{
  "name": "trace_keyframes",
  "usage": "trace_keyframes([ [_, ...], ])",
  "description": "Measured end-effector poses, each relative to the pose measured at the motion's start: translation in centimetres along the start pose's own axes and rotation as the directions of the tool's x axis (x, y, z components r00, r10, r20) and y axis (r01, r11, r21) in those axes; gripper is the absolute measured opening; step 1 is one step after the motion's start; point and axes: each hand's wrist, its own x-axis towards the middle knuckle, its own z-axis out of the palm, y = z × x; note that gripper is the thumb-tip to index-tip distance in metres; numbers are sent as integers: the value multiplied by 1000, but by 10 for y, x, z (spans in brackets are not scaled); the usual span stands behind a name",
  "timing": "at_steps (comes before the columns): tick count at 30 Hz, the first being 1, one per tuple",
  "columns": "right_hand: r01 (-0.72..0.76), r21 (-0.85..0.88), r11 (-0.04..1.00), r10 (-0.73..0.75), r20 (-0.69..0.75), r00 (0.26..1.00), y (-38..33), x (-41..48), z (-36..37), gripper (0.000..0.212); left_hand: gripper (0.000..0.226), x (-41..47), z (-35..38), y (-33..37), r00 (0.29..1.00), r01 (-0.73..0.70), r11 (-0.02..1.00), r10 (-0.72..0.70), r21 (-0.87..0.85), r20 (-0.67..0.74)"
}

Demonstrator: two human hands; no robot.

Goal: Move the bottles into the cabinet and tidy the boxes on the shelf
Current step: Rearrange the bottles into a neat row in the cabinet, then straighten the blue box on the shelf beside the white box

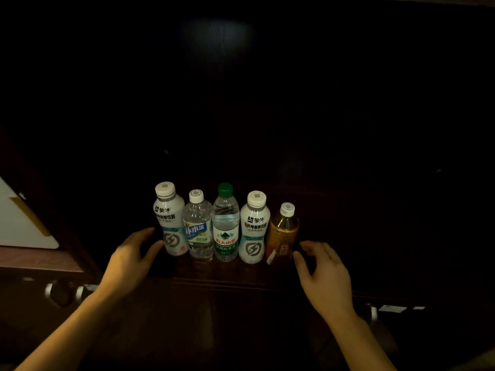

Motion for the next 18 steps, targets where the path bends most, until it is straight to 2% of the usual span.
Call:
trace_keyframes([
  [4, 148, 50, 988, -148, 4, 989, -26, 13, -7, 21, 43, -16, -23, 21, 997, -18, 999, 22, 46, -75],
  [8, 285, 112, 952, -288, 5, 958, -61, 25, -5, 14, 40, -39, -50, 37, 992, -86, 989, 96, 119, -82],
  [12, 407, 204, 890, -417, 7, 909, -100, 32, 7, 15, 38, -63, -78, 50, 979, -121, 980, 144, 158, -145],
  [18, 540, 311, 782, -570, 4, 822, -161, 31, 26, 17, 15, -92, -123, 50, 954, -93, 977, 142, 191, -265],
])
